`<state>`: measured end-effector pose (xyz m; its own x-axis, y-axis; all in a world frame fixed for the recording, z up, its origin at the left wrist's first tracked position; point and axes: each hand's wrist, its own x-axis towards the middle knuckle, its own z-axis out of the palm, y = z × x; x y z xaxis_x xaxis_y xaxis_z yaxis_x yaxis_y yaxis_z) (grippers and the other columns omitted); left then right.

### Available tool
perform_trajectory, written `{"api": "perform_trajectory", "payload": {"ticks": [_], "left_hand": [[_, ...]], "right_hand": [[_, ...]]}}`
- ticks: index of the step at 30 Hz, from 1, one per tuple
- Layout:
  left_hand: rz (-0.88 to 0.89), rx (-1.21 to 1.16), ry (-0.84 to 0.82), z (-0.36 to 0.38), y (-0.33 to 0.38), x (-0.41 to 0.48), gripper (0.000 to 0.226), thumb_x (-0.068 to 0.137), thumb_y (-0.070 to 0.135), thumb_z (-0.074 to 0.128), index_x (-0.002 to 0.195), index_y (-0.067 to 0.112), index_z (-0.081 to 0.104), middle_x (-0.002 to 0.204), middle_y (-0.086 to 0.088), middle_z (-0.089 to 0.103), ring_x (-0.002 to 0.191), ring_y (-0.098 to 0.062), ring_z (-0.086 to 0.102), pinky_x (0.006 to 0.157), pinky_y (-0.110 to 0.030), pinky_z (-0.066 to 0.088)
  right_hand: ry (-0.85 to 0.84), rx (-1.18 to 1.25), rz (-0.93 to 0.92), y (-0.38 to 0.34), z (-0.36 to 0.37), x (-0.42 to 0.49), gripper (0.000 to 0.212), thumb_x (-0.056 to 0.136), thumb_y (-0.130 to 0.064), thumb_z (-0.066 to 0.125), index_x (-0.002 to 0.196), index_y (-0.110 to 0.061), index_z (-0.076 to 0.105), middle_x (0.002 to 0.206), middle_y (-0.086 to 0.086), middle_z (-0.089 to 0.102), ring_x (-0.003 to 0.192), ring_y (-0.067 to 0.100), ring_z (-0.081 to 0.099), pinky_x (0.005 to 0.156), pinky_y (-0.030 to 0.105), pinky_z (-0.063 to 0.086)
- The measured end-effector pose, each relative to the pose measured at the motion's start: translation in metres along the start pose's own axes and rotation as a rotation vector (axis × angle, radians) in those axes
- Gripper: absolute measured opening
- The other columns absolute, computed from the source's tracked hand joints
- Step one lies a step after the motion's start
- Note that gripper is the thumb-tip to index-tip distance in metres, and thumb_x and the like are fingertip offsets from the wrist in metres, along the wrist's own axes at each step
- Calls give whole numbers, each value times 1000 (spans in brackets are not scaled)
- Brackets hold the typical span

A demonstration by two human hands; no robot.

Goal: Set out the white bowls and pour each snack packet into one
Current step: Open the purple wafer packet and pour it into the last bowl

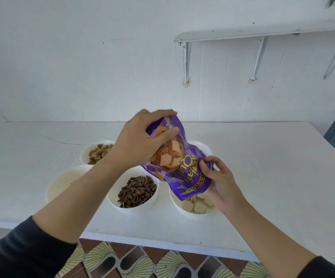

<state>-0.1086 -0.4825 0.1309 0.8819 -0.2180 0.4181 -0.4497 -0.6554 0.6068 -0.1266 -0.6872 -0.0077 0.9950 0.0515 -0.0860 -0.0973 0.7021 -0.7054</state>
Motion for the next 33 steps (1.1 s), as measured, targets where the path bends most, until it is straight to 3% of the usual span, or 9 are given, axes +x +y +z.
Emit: {"api": "perform_trajectory", "payload": {"ticks": [3,5,8,13,16,18,23,27,33], "left_hand": [[-29,-48,14,-7,-4,5,33,90,52,71,122,52,66,113,3,65,99,-14,64,92,-40,56],[-31,-91,70,-16,-2,13,31,89,50,73,119,52,68,113,5,68,95,-11,67,90,-38,58],[-4,-108,94,-15,4,14,30,90,47,73,119,50,68,112,5,68,94,-11,67,91,-39,58],[-1,-56,40,-11,6,8,30,89,45,74,118,50,68,115,9,67,94,-4,63,91,-37,57],[15,-89,114,-26,11,16,29,88,43,77,116,47,72,112,12,70,82,3,61,83,-25,56],[47,-77,102,-25,14,16,30,88,42,77,117,45,71,110,12,69,84,6,59,82,-22,53],[-13,-70,36,-9,3,8,30,89,45,75,118,49,68,113,12,68,94,0,61,92,-36,57],[-29,-87,48,-8,0,8,31,90,45,74,119,49,67,111,9,67,91,0,62,89,-35,58],[99,-63,60,-40,15,23,39,90,48,73,128,50,63,121,12,66,101,-3,63,84,-23,54]], "right_hand": [[-46,48,4,-2,0,1,34,64,-16,92,87,-15,67,118,22,65,98,34,70,78,44,61],[-64,64,-19,-9,8,2,15,77,-13,79,86,-16,68,110,17,69,94,32,71,78,43,61],[-67,65,-39,-12,12,5,12,82,-5,67,87,-16,64,102,16,72,87,30,73,74,42,62],[-88,93,-8,-3,2,4,29,69,-12,89,89,-13,67,124,23,59,100,34,68,85,43,60],[-93,55,-40,-9,14,5,13,79,-7,73,87,-16,68,110,19,69,93,30,70,82,39,61],[-82,33,-38,-10,15,5,14,80,-4,70,86,-16,67,107,18,70,92,30,70,80,39,62],[-28,-17,-30,-3,0,4,31,67,-13,90,89,-14,68,123,23,59,106,34,64,96,44,56],[15,-64,-84,-13,10,1,20,76,-4,74,89,-13,62,101,17,71,83,24,72,71,30,61],[-78,-127,-190,-40,33,4,20,76,-7,72,92,-14,61,91,6,75,80,20,71,71,30,58]]}}
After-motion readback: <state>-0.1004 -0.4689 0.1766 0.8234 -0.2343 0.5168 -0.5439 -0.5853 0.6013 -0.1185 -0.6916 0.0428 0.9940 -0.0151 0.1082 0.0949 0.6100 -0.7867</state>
